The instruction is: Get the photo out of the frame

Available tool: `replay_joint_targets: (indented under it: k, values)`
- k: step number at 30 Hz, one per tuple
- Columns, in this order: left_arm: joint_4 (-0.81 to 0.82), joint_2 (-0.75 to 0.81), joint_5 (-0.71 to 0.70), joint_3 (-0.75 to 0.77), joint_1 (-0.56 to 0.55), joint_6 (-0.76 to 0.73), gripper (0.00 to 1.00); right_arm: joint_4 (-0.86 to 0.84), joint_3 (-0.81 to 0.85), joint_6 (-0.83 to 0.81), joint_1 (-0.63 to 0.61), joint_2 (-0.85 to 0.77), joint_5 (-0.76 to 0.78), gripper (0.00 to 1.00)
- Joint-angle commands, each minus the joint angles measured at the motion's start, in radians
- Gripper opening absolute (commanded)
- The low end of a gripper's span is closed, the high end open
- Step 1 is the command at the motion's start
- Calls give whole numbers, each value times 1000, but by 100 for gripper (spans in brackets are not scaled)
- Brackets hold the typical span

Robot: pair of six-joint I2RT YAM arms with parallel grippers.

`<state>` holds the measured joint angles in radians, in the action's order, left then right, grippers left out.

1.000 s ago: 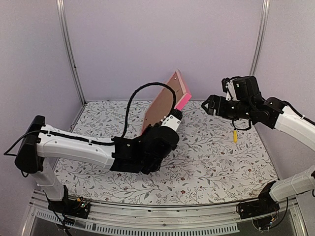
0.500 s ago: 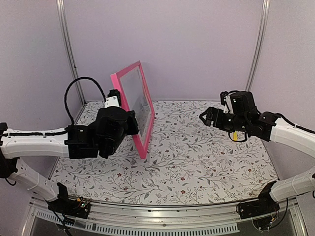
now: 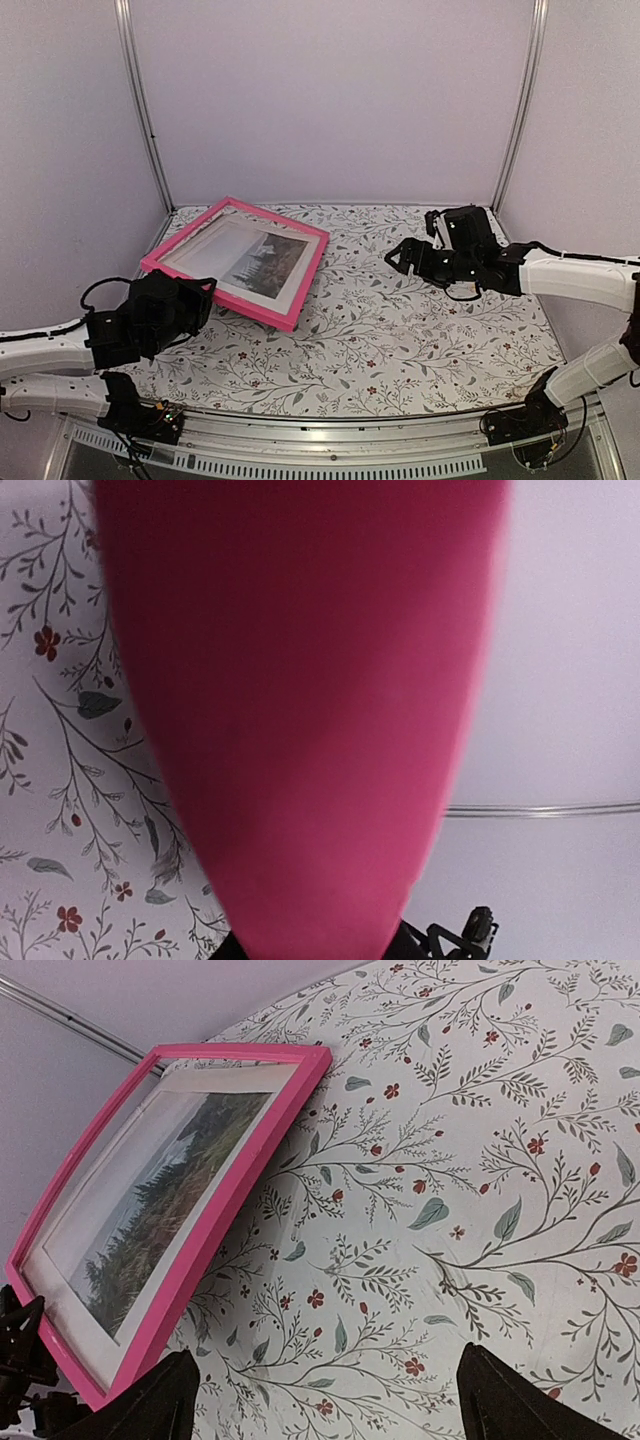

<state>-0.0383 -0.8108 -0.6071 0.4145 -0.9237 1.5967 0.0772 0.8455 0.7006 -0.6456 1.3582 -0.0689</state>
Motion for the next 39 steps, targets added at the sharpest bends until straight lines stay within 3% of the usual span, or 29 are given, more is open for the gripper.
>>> replay_joint_targets:
  k: [1,7,10,12,17,21,29,39]
  values:
    - [-22,30,125,-119,8,314,0,-69,-21,23,2,51,-61,92]
    - [-76,45,145,-203,9,545,0,-120,-42,31,1,95,-83,92]
    - [-151,58,161,-204,9,592,2,-128,-51,32,2,105,-88,92]
    - [-210,65,173,-192,9,607,17,-137,-58,33,1,109,-93,92]
    - [-404,80,192,-122,9,555,71,-145,-59,33,1,121,-104,92]
    - [-525,94,220,-77,9,484,97,-137,-51,23,1,127,-104,93]
    - [-701,12,219,105,16,213,99,-114,-31,5,1,136,-90,93]
    - [-725,-281,126,453,106,-522,99,23,78,-72,-13,206,-92,94]
